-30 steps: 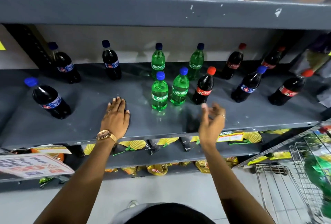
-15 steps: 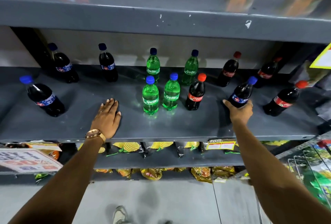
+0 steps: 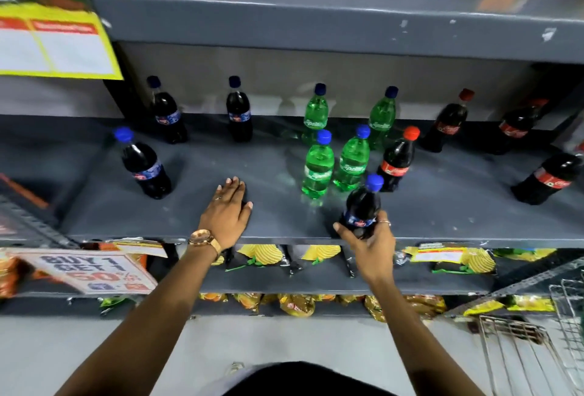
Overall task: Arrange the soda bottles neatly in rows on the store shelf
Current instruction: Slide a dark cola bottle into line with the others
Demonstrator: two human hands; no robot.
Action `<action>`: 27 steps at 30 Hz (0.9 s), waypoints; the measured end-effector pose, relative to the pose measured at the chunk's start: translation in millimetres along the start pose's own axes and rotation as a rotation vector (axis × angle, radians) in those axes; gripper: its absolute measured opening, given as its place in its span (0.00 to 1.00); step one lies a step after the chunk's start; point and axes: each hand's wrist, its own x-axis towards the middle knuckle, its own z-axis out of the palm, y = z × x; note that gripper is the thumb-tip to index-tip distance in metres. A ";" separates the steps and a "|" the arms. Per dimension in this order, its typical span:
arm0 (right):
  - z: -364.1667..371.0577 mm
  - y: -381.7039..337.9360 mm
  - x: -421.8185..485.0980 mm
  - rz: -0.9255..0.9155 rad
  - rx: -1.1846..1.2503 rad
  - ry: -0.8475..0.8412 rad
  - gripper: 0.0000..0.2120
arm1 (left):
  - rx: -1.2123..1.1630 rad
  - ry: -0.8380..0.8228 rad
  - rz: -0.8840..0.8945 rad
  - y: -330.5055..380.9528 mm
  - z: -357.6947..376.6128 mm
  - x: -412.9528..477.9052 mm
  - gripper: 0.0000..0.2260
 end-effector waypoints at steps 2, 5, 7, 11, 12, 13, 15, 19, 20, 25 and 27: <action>24.1 -5.6 -9.0 -0.018 0.011 -0.083 0.21 | 0.010 -0.006 0.012 -4.4 -0.1 -4.5 0.28; 85.1 -22.2 -15.4 -0.076 0.027 -0.196 0.23 | 0.021 -0.010 0.010 -33.9 -7.6 -4.7 0.30; 124.9 -34.0 -14.3 -0.108 0.016 -0.233 0.23 | 0.018 0.009 0.020 -52.7 -13.2 -1.9 0.32; 179.6 -50.0 -2.5 -0.116 0.041 -0.204 0.25 | -0.001 0.007 0.062 -69.0 -17.7 1.7 0.32; 187.6 -52.5 0.8 -0.111 0.042 -0.192 0.26 | -0.007 0.008 0.068 -69.9 -17.3 1.8 0.32; 195.5 -54.2 3.9 -0.105 0.045 -0.182 0.26 | -0.008 0.009 0.077 -72.2 -16.5 1.9 0.32; 203.8 -54.7 10.4 -0.094 0.048 -0.166 0.26 | 0.013 0.014 0.093 -72.1 -13.9 1.6 0.32; 212.9 -54.2 15.3 -0.093 0.020 -0.122 0.25 | 0.040 0.042 0.100 -73.9 -10.2 1.5 0.27; 213.8 -53.9 15.7 -0.095 0.013 -0.113 0.25 | 0.040 0.050 0.103 -73.8 -9.3 1.1 0.26; 218.2 -54.2 18.0 -0.103 -0.009 -0.093 0.26 | 0.026 0.073 0.117 -74.6 -6.7 1.6 0.25; 219.1 -53.3 19.3 -0.107 -0.014 -0.093 0.26 | 0.028 0.079 0.116 -75.1 -6.5 1.4 0.26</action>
